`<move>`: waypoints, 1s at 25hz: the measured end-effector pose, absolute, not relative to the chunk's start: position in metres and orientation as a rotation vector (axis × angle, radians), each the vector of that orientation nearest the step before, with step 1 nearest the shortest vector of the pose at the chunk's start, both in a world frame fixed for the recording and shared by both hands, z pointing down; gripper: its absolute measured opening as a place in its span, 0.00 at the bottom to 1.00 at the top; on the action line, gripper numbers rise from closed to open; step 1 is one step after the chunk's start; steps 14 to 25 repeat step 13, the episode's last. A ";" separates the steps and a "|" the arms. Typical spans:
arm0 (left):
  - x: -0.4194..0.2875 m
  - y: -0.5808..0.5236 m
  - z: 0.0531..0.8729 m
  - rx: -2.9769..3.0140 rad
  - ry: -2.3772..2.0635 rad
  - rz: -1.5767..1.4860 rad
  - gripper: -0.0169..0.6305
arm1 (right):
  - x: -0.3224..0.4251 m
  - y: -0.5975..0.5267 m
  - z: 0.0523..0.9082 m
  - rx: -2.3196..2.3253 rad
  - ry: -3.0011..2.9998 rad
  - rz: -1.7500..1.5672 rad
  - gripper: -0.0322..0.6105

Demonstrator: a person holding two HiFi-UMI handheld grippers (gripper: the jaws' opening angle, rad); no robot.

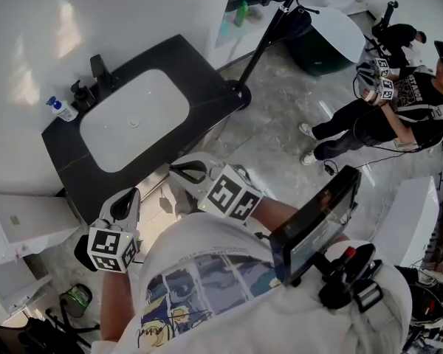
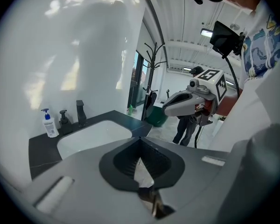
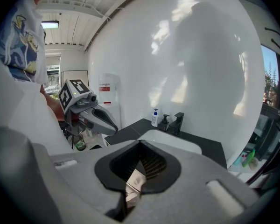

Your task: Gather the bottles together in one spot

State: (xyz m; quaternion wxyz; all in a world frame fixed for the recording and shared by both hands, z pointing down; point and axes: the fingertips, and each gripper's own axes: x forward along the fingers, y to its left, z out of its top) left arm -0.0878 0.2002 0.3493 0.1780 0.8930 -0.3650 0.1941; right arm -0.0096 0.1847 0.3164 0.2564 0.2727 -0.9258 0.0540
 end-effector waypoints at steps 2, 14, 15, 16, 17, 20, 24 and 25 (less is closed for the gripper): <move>-0.086 0.201 0.350 2.527 -1.027 0.547 0.03 | -0.008 0.186 0.317 0.743 -2.498 0.147 0.05; -0.093 0.203 0.356 2.522 -1.028 0.553 0.03 | -0.016 0.190 0.322 0.720 -2.499 0.132 0.05; -0.093 0.203 0.356 2.522 -1.028 0.553 0.03 | -0.016 0.190 0.322 0.720 -2.499 0.132 0.05; -0.093 0.203 0.356 2.522 -1.028 0.553 0.03 | -0.016 0.190 0.322 0.720 -2.499 0.132 0.05; -0.093 0.203 0.356 2.522 -1.028 0.553 0.03 | -0.016 0.190 0.322 0.720 -2.499 0.132 0.05; -0.093 0.203 0.356 2.522 -1.028 0.553 0.03 | -0.016 0.190 0.322 0.720 -2.499 0.132 0.05; -0.093 0.203 0.356 2.522 -1.028 0.553 0.03 | -0.016 0.190 0.322 0.720 -2.499 0.132 0.05; -0.093 0.203 0.356 2.522 -1.028 0.553 0.03 | -0.016 0.190 0.322 0.720 -2.499 0.132 0.05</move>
